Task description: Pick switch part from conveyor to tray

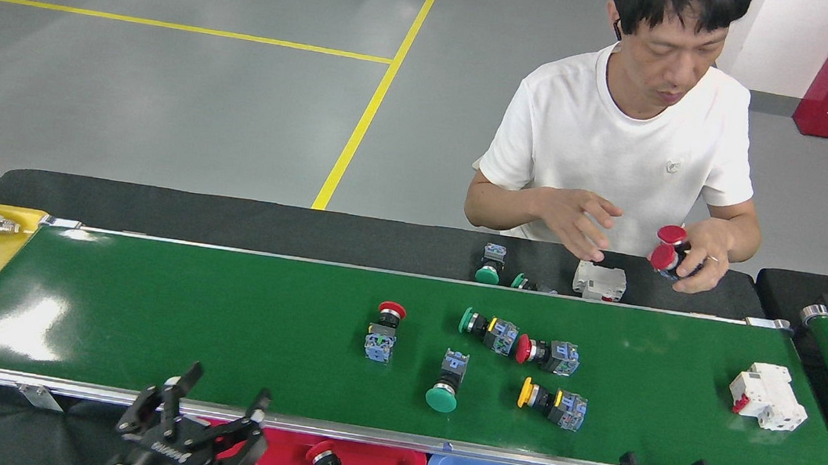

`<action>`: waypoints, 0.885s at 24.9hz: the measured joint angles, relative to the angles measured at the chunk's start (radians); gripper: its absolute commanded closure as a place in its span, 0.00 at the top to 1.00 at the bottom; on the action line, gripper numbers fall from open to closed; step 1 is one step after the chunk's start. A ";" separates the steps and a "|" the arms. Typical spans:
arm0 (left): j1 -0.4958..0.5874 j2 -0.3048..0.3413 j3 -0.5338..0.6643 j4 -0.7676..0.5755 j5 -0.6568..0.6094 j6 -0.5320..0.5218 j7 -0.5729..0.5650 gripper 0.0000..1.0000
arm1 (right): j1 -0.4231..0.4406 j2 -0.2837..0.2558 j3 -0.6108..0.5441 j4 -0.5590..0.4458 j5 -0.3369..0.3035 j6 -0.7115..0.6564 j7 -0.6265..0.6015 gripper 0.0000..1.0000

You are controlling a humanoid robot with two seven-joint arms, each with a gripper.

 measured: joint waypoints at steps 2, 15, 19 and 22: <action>-0.056 0.000 -0.046 0.077 -0.006 0.039 -0.001 1.00 | -0.053 0.000 0.044 0.036 0.026 0.001 0.028 0.93; -0.300 -0.004 -0.096 0.392 -0.007 0.114 -0.003 0.99 | -0.343 0.000 0.415 0.330 0.110 0.191 0.087 0.79; -0.342 -0.004 -0.096 0.437 -0.007 0.127 -0.005 0.97 | -0.343 -0.001 0.444 0.342 0.105 0.202 0.112 0.56; -0.352 -0.006 -0.096 0.442 -0.007 0.135 -0.005 0.97 | -0.344 -0.005 0.445 0.342 0.105 0.174 0.117 0.15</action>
